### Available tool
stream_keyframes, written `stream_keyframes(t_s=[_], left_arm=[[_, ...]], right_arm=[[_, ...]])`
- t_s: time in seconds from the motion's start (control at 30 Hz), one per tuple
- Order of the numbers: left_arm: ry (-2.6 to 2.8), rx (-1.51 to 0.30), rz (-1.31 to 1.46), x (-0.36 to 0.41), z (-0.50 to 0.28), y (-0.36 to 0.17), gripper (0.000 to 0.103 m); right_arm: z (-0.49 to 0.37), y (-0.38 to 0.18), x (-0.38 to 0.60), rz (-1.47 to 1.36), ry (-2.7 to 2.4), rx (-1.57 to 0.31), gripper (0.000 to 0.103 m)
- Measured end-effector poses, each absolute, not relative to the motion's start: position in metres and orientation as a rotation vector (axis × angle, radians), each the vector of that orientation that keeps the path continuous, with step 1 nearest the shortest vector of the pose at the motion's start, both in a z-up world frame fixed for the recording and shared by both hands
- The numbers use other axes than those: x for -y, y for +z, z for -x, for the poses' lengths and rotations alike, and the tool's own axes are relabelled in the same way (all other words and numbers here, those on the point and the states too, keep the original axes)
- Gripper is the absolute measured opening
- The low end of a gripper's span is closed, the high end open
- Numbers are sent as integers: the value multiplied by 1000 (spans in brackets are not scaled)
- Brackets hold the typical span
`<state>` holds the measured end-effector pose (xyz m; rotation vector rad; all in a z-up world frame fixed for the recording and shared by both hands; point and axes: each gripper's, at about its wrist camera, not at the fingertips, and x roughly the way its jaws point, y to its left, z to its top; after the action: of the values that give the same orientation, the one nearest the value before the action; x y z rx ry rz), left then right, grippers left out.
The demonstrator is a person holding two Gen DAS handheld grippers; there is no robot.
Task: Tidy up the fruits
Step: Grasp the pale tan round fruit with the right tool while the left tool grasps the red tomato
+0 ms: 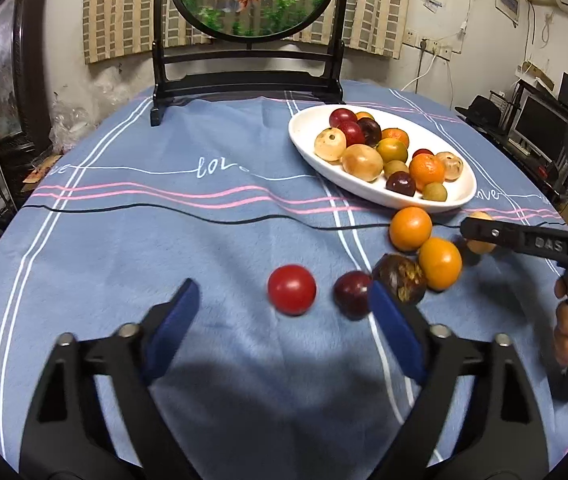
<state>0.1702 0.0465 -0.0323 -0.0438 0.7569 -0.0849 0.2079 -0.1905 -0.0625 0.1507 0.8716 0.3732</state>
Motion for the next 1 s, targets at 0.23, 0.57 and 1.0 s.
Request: stream_keyframes(t_s=[0.23, 0.57, 1.0], left_arm=[[-82, -811, 42, -46, -187, -44, 51], [-87, -850, 16, -40, -195, -53, 45], [-92, -863, 1, -38, -197, -57, 31]], right_arm=[[-206, -57, 191, -155, 384, -867, 42], [-206, -55, 190, -160, 396, -869, 42], [-204, -52, 191, -162, 395, -854, 42]])
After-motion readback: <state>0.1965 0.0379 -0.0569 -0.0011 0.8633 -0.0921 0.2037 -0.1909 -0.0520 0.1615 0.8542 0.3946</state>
